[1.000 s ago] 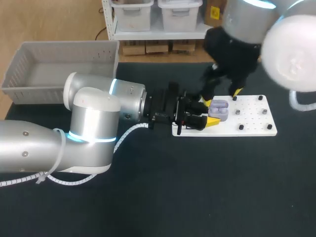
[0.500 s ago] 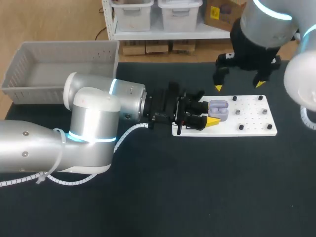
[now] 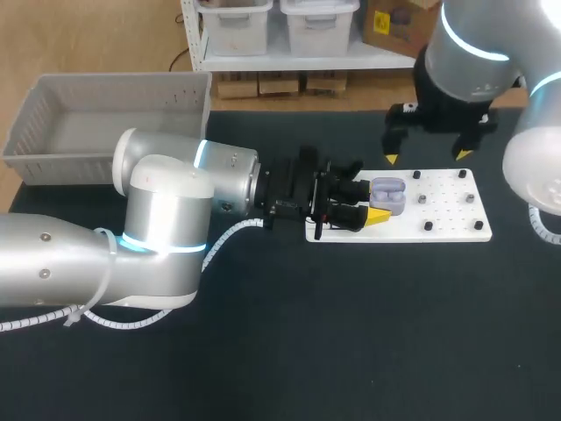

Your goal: Pick up each earbud case from the left stands, insert the matching earbuds, close the lid, and place the case in the box.

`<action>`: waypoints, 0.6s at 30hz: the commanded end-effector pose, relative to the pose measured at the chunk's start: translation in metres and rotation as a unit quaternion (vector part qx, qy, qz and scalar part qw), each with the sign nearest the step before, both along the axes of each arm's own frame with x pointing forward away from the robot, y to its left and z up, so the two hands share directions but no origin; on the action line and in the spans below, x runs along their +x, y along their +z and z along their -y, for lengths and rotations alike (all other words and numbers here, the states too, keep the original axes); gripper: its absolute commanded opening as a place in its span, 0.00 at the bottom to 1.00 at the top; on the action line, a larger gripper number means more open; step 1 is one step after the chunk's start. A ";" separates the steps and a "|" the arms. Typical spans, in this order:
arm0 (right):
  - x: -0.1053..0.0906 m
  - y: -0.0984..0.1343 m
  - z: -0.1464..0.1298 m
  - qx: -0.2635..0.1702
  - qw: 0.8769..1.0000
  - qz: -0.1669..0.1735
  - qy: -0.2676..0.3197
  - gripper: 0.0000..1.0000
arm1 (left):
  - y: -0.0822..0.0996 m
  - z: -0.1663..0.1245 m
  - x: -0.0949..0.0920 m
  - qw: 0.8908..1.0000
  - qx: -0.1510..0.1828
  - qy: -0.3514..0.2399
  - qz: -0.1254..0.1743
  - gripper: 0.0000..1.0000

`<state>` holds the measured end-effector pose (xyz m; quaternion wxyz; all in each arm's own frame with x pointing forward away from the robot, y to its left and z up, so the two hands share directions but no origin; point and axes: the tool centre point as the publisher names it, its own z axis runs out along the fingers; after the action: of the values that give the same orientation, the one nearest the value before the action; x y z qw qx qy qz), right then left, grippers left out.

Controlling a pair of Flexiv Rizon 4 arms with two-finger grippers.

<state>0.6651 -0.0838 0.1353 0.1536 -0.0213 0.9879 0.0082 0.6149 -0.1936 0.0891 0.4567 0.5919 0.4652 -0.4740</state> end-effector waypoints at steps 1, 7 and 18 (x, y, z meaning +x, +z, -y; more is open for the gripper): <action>0.002 -0.004 -0.002 0.000 1.000 -0.007 0.005 1.00 | -0.001 0.000 -0.001 1.000 -0.002 0.002 0.002 0.00; -0.004 -0.011 -0.004 0.006 1.000 -0.020 0.013 1.00 | -0.001 0.000 -0.001 1.000 -0.002 0.002 0.002 0.00; -0.023 -0.008 -0.002 0.012 0.999 -0.032 0.033 1.00 | -0.001 0.000 -0.001 1.000 -0.002 0.002 0.002 0.00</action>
<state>0.6493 -0.0780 0.1235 0.1188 -0.0519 0.9913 0.0245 0.6146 -0.1937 0.0890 0.4566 0.5920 0.4651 -0.4741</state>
